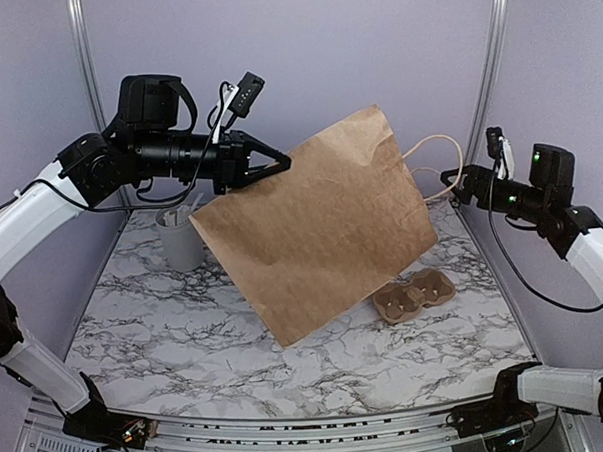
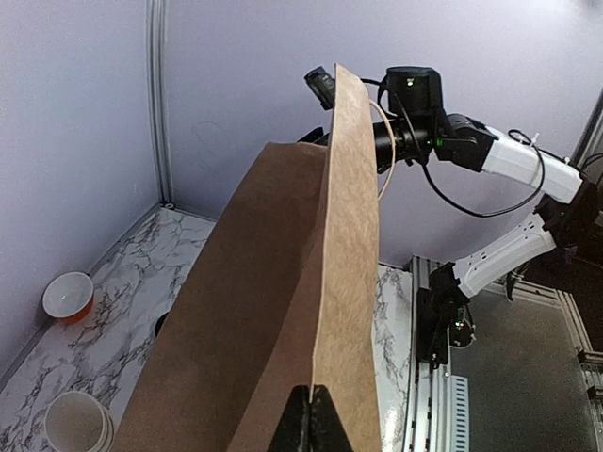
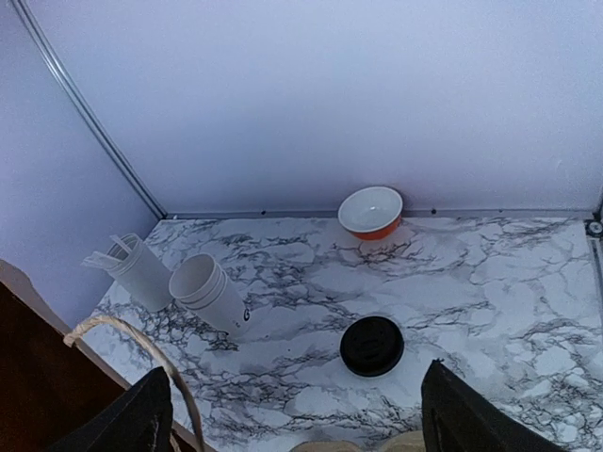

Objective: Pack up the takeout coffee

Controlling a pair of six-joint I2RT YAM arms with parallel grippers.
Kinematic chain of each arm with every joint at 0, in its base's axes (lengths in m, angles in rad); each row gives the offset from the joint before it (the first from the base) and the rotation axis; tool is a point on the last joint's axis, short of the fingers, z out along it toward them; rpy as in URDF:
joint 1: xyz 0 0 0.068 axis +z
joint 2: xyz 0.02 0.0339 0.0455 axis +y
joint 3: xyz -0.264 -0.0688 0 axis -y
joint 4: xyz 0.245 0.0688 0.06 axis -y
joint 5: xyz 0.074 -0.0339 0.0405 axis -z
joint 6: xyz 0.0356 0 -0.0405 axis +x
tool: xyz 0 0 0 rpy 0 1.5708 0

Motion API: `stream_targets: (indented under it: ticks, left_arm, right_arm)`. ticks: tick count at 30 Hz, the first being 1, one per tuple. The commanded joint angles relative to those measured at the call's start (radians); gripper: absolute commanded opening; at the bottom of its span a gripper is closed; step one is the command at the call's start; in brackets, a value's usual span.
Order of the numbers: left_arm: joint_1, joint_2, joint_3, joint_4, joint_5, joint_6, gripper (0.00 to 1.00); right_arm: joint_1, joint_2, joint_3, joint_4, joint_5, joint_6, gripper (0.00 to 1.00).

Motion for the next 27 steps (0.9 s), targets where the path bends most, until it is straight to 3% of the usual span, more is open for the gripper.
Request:
stream_targets:
  ticks: [1, 6, 9, 15, 19, 27]
  left_arm:
    - [0.006, -0.034, 0.009, 0.077, 0.132, -0.023, 0.00]
    - [0.012, -0.011, 0.023, 0.080, 0.156, -0.030, 0.00]
    - [0.013, -0.001, 0.029, 0.083, 0.159, -0.032, 0.00]
    - [0.033, 0.014, 0.021, 0.099, 0.133, -0.052, 0.00]
    - [0.066, 0.025, -0.002, 0.135, 0.134, -0.094, 0.00]
    - [0.098, 0.077, -0.012, 0.149, 0.122, -0.166, 0.00]
  right_arm:
    - [-0.030, 0.003, -0.023, 0.042, -0.305, 0.028, 0.88]
    - [-0.030, 0.008, -0.049, 0.069, -0.402, 0.036, 0.87]
    - [-0.030, 0.016, -0.060, 0.089, -0.438, 0.057, 0.78]
    - [-0.029, 0.023, -0.036, 0.051, -0.492, 0.055, 0.28]
    - [-0.029, 0.003, -0.022, 0.011, -0.501, 0.060, 0.02]
    - [0.021, -0.013, 0.081, 0.017, -0.505, 0.134, 0.00]
